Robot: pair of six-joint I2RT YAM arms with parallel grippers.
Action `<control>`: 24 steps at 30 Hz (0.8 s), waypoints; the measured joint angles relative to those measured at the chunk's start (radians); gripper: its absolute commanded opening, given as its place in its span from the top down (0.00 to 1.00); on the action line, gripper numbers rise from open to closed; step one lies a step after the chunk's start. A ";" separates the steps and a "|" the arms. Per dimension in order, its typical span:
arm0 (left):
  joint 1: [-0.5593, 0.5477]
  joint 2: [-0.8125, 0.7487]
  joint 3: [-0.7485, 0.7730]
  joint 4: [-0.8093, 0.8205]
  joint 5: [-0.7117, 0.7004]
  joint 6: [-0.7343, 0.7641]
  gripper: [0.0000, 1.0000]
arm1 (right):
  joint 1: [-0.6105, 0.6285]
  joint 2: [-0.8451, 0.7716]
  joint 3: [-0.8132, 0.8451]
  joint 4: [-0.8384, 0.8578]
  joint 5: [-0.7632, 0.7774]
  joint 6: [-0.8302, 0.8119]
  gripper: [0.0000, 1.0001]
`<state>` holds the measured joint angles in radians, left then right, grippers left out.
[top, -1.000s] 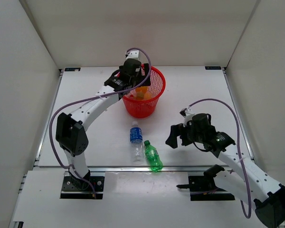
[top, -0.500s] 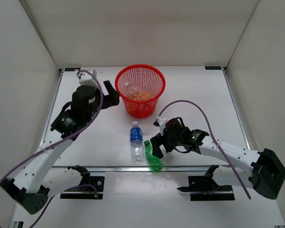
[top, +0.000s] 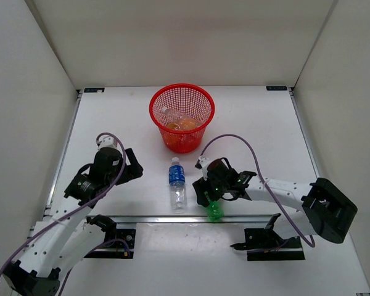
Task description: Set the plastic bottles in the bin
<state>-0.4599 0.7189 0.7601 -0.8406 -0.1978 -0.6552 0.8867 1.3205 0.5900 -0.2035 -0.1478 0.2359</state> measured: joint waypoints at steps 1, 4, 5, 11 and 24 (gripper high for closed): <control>0.000 0.002 0.000 0.002 0.005 -0.002 0.02 | -0.006 -0.005 -0.001 0.005 0.006 0.009 0.37; -0.003 0.019 0.000 0.004 0.020 -0.009 0.01 | -0.026 -0.011 -0.001 -0.006 0.030 0.035 0.55; -0.003 0.024 -0.002 0.007 0.024 -0.012 0.01 | -0.032 -0.020 -0.001 -0.019 0.041 0.044 0.59; 0.000 0.027 -0.027 0.032 0.050 -0.019 0.01 | -0.164 -0.199 0.066 -0.171 0.069 0.017 0.72; -0.019 0.066 -0.101 0.118 0.098 -0.049 0.01 | -0.425 -0.023 0.921 -0.084 -0.109 -0.290 0.73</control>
<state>-0.4786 0.7845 0.6590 -0.7227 -0.0998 -0.7040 0.4618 1.2980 1.5112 -0.2871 -0.2573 -0.0536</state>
